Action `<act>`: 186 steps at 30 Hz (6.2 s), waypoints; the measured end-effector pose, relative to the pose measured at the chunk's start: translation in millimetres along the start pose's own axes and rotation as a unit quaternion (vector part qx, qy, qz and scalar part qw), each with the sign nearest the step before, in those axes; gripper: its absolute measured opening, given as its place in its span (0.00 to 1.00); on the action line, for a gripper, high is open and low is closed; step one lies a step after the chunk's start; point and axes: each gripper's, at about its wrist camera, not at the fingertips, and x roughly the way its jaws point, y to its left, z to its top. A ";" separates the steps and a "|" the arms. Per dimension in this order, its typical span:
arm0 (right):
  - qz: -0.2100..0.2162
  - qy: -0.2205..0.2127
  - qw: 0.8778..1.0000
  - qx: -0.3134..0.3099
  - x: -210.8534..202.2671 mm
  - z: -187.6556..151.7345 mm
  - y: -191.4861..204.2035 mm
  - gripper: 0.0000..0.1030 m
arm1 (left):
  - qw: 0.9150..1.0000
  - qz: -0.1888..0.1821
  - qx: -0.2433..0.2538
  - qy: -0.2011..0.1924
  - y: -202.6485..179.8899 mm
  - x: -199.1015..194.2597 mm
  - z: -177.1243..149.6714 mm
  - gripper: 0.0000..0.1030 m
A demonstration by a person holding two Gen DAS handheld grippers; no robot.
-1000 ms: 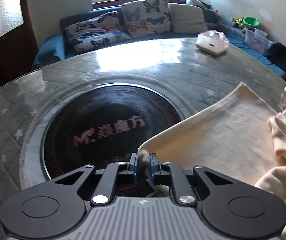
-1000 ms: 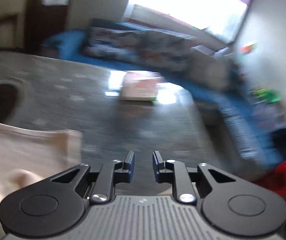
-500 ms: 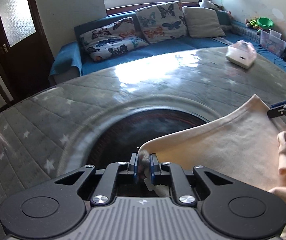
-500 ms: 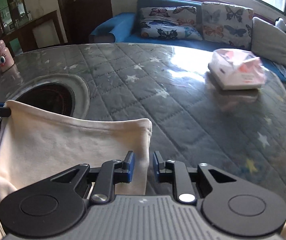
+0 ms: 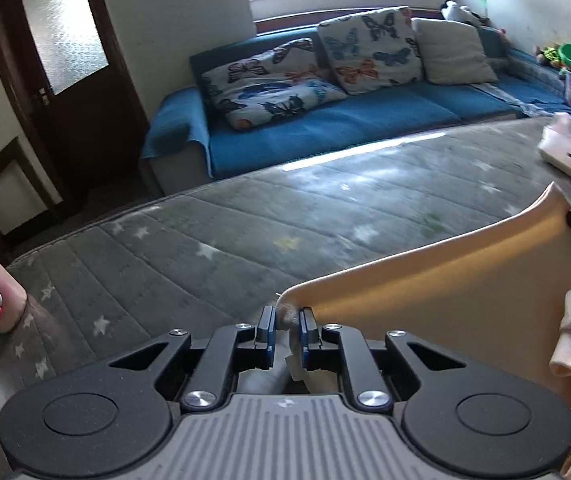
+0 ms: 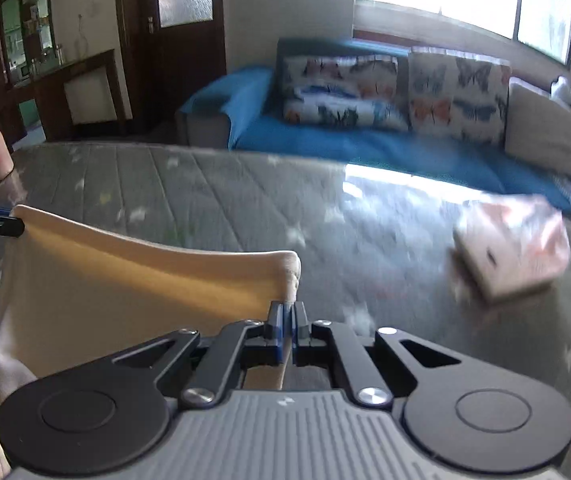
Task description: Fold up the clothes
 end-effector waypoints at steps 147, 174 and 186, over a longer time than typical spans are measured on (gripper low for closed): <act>0.022 0.037 0.991 0.125 -117.3 -135.2 4.8 0.17 | 0.957 -0.240 0.148 -0.066 -121.6 -214.3 -184.8 0.19; -0.122 0.023 0.978 0.167 -162.1 -203.8 -46.3 0.08 | 0.940 -0.302 0.158 -0.027 -171.8 -181.9 -200.7 0.32; -0.064 0.011 0.993 0.099 -106.9 -180.2 -9.8 0.10 | 0.946 -0.299 0.125 -0.020 -159.0 -190.6 -199.6 0.33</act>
